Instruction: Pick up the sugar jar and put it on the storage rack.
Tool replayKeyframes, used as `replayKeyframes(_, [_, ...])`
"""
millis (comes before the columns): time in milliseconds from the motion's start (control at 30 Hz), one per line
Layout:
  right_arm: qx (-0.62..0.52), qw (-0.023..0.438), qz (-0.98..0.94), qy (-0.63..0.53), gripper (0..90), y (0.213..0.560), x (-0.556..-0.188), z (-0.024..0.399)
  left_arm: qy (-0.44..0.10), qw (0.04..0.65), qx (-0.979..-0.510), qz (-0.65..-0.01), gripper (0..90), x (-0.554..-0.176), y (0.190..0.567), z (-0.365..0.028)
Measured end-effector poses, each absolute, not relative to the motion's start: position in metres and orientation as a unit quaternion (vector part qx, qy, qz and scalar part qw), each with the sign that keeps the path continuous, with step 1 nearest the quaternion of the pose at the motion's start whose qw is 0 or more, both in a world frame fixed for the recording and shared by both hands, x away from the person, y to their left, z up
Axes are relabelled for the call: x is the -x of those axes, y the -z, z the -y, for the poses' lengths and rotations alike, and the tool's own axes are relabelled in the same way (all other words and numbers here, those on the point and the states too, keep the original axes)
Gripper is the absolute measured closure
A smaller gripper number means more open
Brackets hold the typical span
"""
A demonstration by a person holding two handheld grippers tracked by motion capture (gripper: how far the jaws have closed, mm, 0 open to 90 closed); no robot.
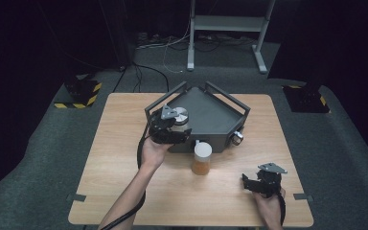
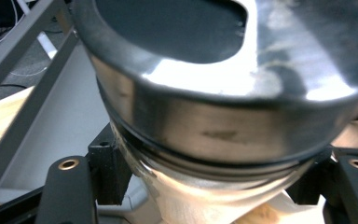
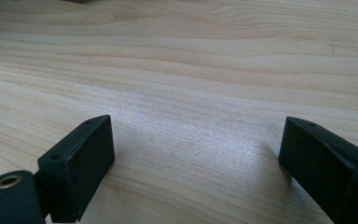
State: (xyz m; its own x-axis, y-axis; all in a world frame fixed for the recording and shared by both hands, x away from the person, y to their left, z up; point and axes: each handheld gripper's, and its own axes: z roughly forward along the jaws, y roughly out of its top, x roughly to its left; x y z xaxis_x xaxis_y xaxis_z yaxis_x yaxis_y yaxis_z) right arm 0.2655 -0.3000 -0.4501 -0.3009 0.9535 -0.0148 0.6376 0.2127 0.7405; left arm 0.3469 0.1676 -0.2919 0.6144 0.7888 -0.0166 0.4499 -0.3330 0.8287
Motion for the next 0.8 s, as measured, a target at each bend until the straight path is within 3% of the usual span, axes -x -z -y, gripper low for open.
replayKeyframes(800, [-0.537, 0.245, -0.74, -0.323, 10.6, 0.45, -0.265, 0.3, -0.22, 0.389, -0.775, -0.448, 31.0, -0.385, 0.299, -0.139])
